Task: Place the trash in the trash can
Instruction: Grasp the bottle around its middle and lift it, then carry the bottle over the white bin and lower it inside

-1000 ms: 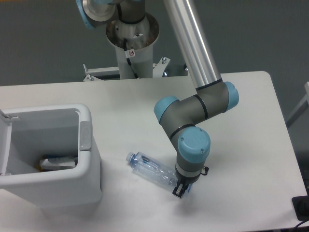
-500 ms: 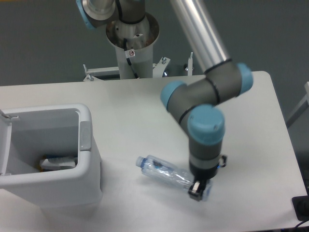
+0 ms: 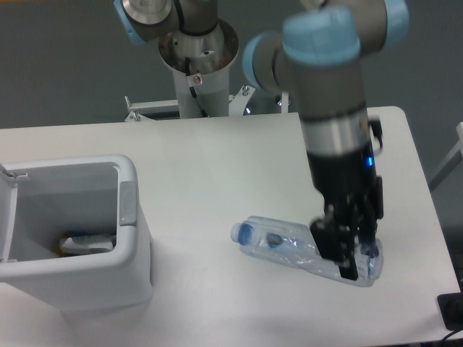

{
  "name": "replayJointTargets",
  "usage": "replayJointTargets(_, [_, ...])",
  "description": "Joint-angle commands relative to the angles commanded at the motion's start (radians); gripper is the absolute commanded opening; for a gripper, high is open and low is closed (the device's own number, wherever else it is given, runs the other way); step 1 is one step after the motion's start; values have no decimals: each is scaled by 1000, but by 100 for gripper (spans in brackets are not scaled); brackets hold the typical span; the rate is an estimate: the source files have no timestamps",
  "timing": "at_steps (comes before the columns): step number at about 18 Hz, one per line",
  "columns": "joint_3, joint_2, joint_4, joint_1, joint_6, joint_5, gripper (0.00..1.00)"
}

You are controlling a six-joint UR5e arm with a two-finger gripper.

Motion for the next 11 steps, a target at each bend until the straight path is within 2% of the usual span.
replayJointTargets(3, [-30,52,2,-61,160,-127,56])
replayJointTargets(6, [-74,98,6,-147,240,-139,55])
replayJointTargets(9, [-81,100,6,-215,284,-140,55])
replayJointTargets(11, [-116,98,8,-277,307,-143,55])
